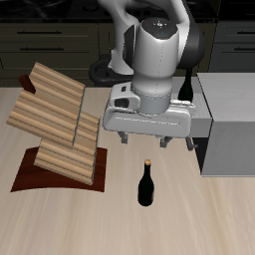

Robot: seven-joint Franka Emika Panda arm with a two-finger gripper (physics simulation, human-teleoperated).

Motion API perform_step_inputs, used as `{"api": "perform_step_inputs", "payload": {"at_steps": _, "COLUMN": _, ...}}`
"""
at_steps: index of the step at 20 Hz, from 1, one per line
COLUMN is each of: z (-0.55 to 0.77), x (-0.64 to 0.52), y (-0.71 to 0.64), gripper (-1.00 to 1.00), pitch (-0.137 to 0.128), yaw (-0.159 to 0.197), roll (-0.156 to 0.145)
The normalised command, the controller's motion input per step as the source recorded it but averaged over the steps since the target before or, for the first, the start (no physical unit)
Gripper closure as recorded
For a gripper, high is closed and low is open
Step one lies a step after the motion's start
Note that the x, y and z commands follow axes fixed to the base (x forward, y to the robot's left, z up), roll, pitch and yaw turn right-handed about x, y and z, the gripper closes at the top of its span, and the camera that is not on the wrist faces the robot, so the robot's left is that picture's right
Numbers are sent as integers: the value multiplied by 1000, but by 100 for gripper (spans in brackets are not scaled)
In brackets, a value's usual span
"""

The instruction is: Place the wine bottle from the table into the top drawer

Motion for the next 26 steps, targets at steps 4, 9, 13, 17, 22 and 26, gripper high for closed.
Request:
{"api": "perform_step_inputs", "payload": {"at_steps": 4, "z": -299, "x": 72, "y": 58, "gripper": -100, "pitch": 33, "yaw": 12, "roll": 5}}
{"api": "perform_step_inputs", "payload": {"at_steps": 9, "z": -242, "x": 21, "y": 62, "gripper": -100, "pitch": 20, "yaw": -5, "roll": -14}}
{"api": "perform_step_inputs", "payload": {"at_steps": 13, "z": -241, "x": 11, "y": 17, "gripper": -100, "pitch": 25, "yaw": -4, "roll": 13}}
{"api": "perform_step_inputs", "payload": {"at_steps": 17, "z": -336, "x": 39, "y": -54, "gripper": -100, "pitch": 40, "yaw": -21, "roll": -12}}
{"api": "perform_step_inputs", "payload": {"at_steps": 22, "z": -336, "x": 72, "y": -22, "gripper": -100, "pitch": 50, "yaw": -30, "roll": 8}}
{"api": "perform_step_inputs", "payload": {"at_steps": 26, "z": -255, "x": -26, "y": -66, "gripper": 100, "pitch": 33, "yaw": -24, "roll": -21}}
